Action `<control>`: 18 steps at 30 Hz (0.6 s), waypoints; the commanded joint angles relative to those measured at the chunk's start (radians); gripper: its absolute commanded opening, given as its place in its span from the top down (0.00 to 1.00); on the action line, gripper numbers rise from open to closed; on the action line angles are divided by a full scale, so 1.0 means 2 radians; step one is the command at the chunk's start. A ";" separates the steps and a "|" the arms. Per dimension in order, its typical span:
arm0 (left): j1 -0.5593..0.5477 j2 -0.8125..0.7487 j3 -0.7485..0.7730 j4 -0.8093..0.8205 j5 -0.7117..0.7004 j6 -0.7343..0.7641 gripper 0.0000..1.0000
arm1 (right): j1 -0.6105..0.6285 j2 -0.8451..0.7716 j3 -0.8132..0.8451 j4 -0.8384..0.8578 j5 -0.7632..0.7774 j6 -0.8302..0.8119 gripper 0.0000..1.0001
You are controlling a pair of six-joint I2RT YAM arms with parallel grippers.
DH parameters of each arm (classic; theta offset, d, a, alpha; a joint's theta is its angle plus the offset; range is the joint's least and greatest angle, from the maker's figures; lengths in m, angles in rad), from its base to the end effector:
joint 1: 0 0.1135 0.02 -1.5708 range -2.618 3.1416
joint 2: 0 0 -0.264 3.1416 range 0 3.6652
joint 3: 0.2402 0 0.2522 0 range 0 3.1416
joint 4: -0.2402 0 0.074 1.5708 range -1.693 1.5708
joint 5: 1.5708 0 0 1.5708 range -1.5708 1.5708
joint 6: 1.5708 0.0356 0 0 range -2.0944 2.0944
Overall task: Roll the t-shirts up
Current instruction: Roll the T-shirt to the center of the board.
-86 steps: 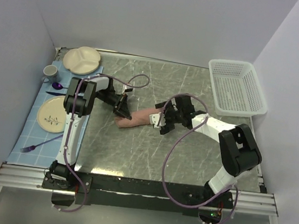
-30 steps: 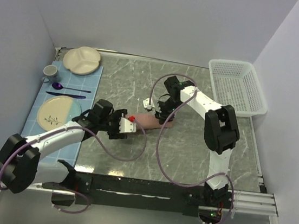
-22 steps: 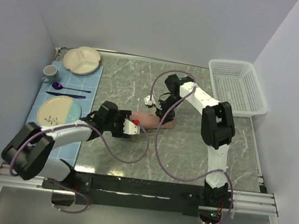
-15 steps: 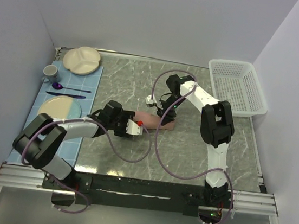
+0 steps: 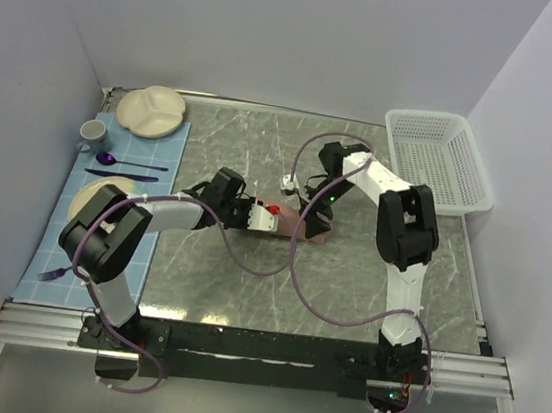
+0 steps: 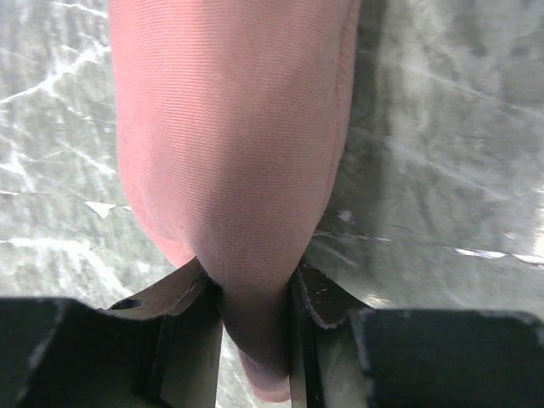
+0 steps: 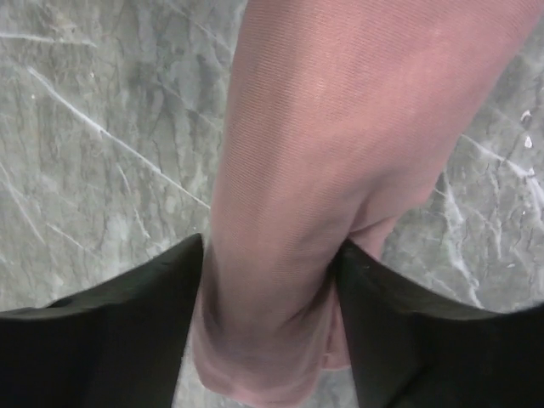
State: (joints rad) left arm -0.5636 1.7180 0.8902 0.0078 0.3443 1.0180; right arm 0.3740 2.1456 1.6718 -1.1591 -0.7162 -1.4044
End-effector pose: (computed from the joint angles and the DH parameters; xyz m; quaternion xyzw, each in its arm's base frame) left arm 0.2827 -0.1928 0.1562 0.6958 0.6000 -0.0739 0.3878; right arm 0.3663 0.1688 0.1760 -0.7201 0.5982 0.3192 0.1473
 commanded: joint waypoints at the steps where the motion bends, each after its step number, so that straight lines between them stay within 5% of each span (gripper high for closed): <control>1: 0.000 -0.001 0.019 -0.052 0.059 -0.013 0.71 | -0.025 -0.054 -0.040 0.082 -0.036 0.062 0.00; 8: 0.004 0.005 0.038 -0.091 0.078 0.003 0.72 | -0.083 -0.138 -0.104 0.239 -0.074 0.187 0.00; 18: 0.004 0.017 0.064 -0.120 0.092 0.000 0.71 | -0.018 -0.238 -0.270 0.405 -0.026 0.145 0.00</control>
State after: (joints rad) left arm -0.5522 1.7386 0.9764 -0.1768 0.4488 1.0107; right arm 0.2680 1.6878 1.1889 -0.5068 -0.7967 -1.0760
